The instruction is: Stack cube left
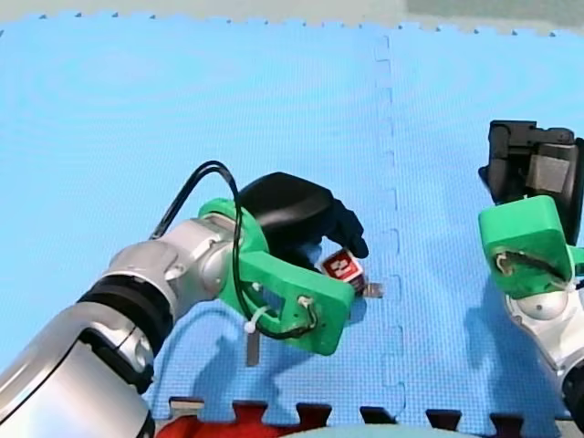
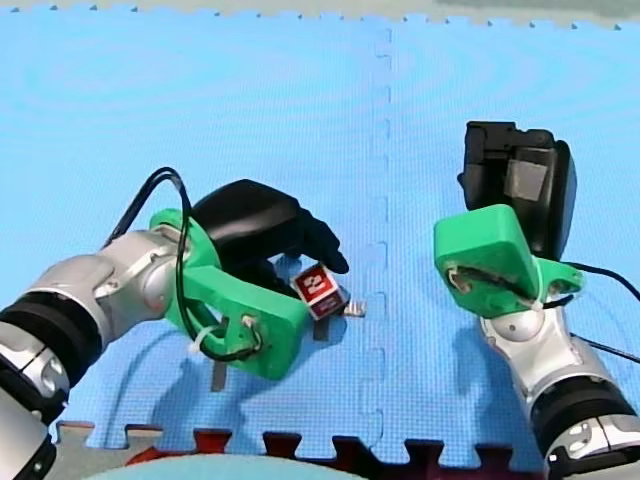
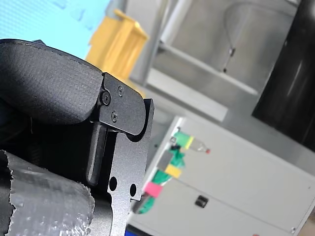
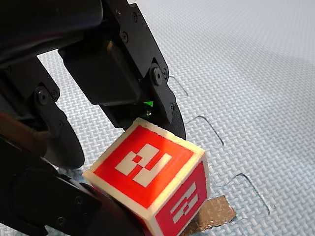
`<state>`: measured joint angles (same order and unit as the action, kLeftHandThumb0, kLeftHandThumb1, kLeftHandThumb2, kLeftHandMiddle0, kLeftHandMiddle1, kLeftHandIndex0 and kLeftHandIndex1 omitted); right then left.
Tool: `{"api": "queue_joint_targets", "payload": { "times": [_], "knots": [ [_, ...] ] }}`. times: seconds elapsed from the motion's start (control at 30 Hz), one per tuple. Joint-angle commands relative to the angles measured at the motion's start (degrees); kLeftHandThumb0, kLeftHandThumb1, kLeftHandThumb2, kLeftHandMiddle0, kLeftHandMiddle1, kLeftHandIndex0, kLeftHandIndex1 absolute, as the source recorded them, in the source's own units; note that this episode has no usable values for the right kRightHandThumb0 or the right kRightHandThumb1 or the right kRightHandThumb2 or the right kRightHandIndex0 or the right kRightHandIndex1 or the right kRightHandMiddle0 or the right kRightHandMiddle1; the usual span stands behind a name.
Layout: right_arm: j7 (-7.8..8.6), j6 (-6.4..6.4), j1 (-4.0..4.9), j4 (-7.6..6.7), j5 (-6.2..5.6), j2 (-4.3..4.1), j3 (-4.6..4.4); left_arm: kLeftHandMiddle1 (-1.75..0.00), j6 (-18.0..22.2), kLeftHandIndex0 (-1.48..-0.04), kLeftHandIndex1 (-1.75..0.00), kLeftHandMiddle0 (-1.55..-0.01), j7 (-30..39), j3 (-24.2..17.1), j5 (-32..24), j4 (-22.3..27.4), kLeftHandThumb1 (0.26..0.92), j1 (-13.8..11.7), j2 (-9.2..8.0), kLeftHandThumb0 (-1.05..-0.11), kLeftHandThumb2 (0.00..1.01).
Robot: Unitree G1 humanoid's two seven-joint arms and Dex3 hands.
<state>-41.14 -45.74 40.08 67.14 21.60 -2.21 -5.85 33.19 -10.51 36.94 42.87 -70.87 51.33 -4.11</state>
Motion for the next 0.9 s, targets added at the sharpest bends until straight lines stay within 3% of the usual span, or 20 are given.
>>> {"api": "queue_joint_targets", "payload": {
  "times": [0.0, 0.03, 0.07, 0.13, 0.2, 0.87],
  "knots": [
    [-0.2, 0.07, 0.25, 0.25, -0.14, -0.05, 0.02, -0.01, -0.5, -1.02, -0.01, -0.86, 0.0, 0.2, 0.2, -0.4, 0.919, 0.0, -0.08, -0.634, 0.01],
    [-0.22, 0.08, 0.28, 0.31, -0.15, -0.04, 0.03, 0.0, -0.8, -0.76, 0.0, -0.72, 0.4, 0.3, 0.3, -0.5, 0.905, 0.1, -0.02, -0.74, 0.01],
    [-0.23, 0.08, 0.29, 0.38, -0.16, -0.03, 0.03, 0.0, -1.1, -0.67, 0.0, -0.68, 1.2, 0.2, 0.1, -0.5, 0.9, 0.3, 0.1, -0.794, 0.0],
    [-0.34, 0.05, 0.28, 0.43, -0.15, -0.01, 0.03, 0.0, -1.7, -0.56, 0.0, -0.61, 2.9, -0.3, -0.5, -0.2, 0.863, 0.3, 0.36, -0.936, 0.0],
    [-0.49, 0.06, 0.25, 0.43, -0.1, 0.0, 0.01, 0.0, -2.0, -0.54, -0.01, -0.59, 3.7, -0.6, -1.0, 0.1, 0.852, 0.2, 0.39, -0.992, 0.0],
    [-1.11, 0.21, 0.1, 0.55, 0.12, -0.45, -0.06, 0.0, -2.6, -0.55, -0.01, -0.59, 6.8, -1.5, -2.2, 0.8, 0.837, 0.1, 0.41, -1.048, 0.0]
  ]
}}
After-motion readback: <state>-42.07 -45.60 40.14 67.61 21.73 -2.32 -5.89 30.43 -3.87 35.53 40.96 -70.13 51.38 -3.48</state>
